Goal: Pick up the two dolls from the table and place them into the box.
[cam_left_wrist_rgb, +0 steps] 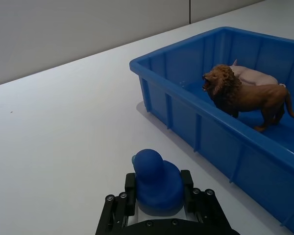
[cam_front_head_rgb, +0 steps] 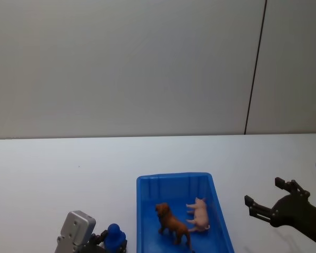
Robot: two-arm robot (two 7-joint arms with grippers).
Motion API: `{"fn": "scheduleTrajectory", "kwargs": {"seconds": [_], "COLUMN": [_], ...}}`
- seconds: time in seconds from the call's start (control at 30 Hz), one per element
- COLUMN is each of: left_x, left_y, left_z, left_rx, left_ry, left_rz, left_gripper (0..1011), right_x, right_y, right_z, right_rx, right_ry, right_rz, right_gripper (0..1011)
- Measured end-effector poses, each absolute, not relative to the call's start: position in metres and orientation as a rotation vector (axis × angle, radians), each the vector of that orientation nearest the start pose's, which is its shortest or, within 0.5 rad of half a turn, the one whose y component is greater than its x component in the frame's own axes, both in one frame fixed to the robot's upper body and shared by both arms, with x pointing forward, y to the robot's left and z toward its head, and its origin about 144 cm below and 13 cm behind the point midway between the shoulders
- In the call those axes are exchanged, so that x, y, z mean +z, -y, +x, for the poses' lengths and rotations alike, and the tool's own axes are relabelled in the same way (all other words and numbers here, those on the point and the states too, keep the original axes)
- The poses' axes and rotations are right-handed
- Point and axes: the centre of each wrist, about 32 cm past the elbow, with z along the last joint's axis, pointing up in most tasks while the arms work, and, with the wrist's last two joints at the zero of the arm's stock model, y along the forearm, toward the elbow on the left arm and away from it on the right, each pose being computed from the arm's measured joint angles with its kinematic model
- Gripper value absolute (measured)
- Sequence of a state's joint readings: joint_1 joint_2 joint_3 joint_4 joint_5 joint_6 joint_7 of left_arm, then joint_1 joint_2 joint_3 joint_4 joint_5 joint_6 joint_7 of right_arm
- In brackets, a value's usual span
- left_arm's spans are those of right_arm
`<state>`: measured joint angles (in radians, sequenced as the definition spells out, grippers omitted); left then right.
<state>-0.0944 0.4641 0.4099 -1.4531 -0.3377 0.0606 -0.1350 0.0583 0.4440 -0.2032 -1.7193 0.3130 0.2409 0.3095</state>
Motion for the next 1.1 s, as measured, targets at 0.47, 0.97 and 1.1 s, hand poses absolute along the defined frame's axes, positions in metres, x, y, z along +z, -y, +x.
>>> {"fn": "scheduleTrajectory", "kwargs": {"seconds": [0.47,0.97,1.1], "left_x": [1.124,1.158,1.164], "left_y": [-0.258,-0.242,-0.238], "left_z": [0.468,0.485,0.488], "left_rx": [1.11,1.108,1.107], "left_ry": [-0.015,0.115,0.141], "left_rz": [0.275,0.261,0.259], "left_gripper": [458,363,333], "right_x": [1.202,1.202,1.202], "right_y": [0.276,0.276,0.276], "right_z": [0.465,0.465,0.465], "right_rx": [-1.034,-1.034,-1.034], "right_ry": [-0.008,-0.008,-0.008], "right_rz": [-0.2,-0.2,-0.2], "right_gripper": [1001,1001,1001]}}
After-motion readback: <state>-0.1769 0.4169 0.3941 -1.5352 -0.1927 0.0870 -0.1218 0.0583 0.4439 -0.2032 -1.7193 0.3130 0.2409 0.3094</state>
